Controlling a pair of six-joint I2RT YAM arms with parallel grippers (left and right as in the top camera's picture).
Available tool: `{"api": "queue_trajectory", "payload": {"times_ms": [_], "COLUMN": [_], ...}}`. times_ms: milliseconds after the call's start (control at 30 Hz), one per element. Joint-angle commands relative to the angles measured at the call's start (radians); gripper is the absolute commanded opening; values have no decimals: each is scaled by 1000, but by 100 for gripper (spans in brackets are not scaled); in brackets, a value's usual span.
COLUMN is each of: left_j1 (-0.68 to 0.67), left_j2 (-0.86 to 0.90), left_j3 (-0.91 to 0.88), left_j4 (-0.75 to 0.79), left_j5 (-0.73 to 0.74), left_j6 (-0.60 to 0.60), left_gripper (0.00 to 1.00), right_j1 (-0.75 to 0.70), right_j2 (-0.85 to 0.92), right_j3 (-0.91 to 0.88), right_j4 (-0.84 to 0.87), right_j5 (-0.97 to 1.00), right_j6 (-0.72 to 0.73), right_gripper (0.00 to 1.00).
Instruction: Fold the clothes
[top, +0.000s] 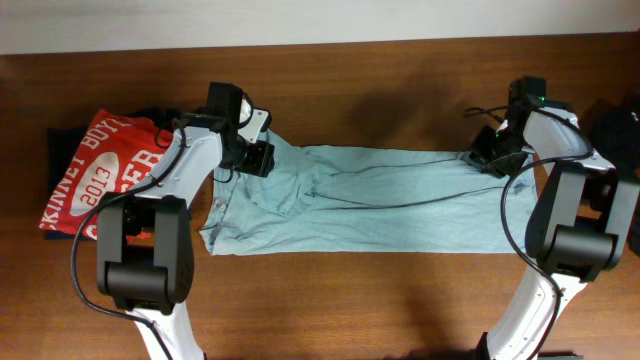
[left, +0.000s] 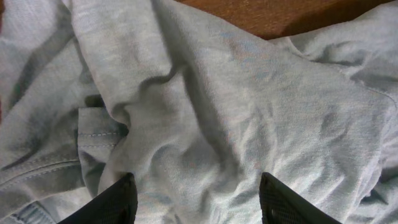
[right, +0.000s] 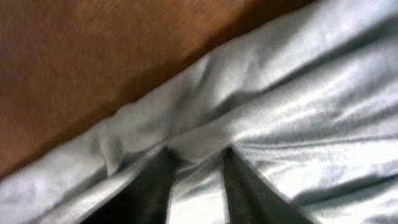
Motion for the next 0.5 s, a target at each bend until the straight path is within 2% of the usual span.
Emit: {"api": "queue_trajectory", "payload": {"times_ms": [0, 233, 467], "left_j1": [-5, -5, -4], "left_j2": [3, 3, 3], "left_j3": [-3, -3, -3], "left_j4": [-1, -2, -2], "left_j5": [3, 3, 3], "left_j6": [17, 17, 17], "left_gripper": [63, 63, 63], "right_j1": [12, 11, 11], "right_j2": [4, -17, -83], "right_j3": [-5, 38, 53], "right_j4": [6, -39, -112], "right_j5": [15, 14, 12], "right_j6": [7, -4, -21], "right_gripper": [21, 4, 4]}}
